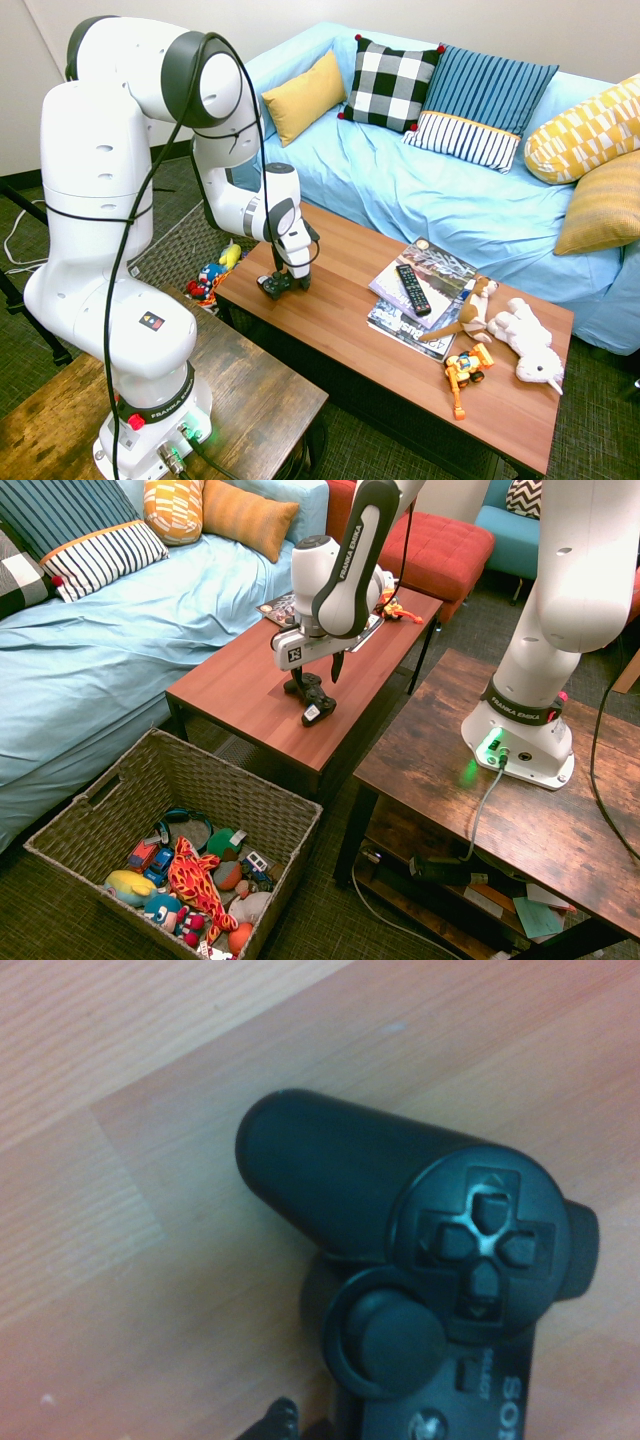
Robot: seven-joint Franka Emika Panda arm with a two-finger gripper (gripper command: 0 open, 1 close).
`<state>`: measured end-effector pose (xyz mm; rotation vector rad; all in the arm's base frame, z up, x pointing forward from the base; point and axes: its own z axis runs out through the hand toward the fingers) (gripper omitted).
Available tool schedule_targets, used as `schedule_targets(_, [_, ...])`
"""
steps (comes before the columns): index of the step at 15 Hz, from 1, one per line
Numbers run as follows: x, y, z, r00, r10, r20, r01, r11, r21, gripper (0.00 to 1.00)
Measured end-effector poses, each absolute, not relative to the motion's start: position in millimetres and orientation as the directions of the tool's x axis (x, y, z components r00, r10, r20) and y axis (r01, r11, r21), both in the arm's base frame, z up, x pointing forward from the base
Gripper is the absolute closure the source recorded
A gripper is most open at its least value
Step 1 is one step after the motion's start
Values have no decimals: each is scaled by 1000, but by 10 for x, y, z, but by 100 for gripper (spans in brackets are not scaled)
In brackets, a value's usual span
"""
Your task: Put the gamepad in the basket
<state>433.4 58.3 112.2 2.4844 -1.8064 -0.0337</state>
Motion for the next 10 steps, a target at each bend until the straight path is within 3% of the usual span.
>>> schedule_targets(3, [4396, 570, 978, 296, -955, 22, -953, -293, 81, 0])
schedule_targets(4, [4413, 564, 948, 294, -956, 24, -953, -291, 80, 100])
schedule_targets(10, [4440, 585, 900, 304, -953, 15, -951, -303, 58, 100])
